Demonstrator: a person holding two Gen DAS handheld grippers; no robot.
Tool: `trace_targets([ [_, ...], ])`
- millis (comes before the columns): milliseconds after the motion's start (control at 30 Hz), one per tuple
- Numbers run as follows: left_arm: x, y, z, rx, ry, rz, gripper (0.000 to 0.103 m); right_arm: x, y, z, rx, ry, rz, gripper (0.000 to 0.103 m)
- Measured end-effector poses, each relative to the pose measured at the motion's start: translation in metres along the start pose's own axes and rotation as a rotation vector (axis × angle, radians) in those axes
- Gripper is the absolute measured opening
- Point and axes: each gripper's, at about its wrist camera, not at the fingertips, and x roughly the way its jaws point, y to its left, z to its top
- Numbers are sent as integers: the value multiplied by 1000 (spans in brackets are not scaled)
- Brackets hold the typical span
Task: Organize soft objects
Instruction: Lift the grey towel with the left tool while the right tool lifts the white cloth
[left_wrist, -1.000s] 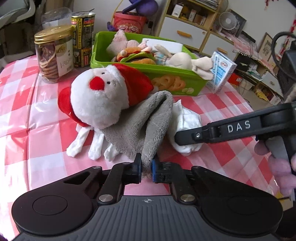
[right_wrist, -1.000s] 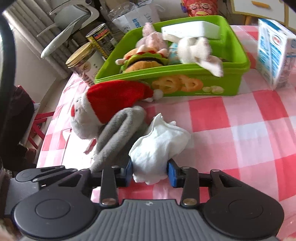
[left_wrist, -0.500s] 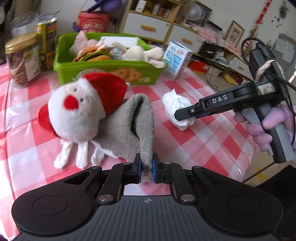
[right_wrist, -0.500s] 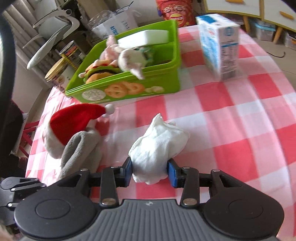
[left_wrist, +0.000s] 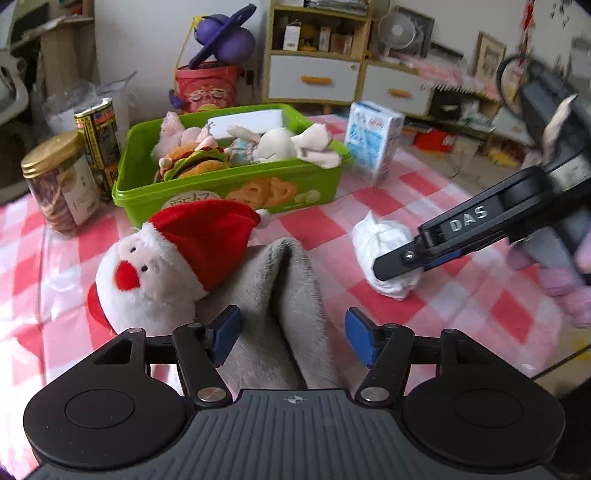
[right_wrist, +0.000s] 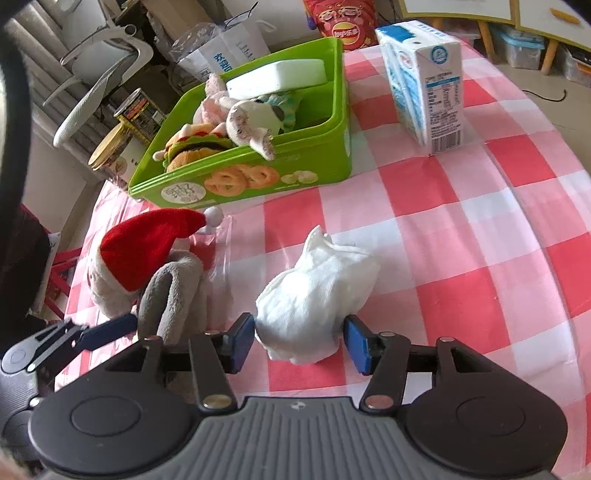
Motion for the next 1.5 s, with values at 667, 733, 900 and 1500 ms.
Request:
trace_targets([
  [667, -55, 42, 28, -291, -190, -112, 7, -25, -7, 9, 114, -82, 97, 22],
  [733, -56, 46, 29, -344, -193, -191, 7, -29, -7, 10, 119, -83, 121, 22],
  [900, -39, 40, 26, -376, -87, -314, 7, -28, -8, 9, 107, -35, 86, 23],
  [1500, -7, 21, 9, -216, 67, -110, 47, -15, -25, 6, 155, 34, 18, 40],
])
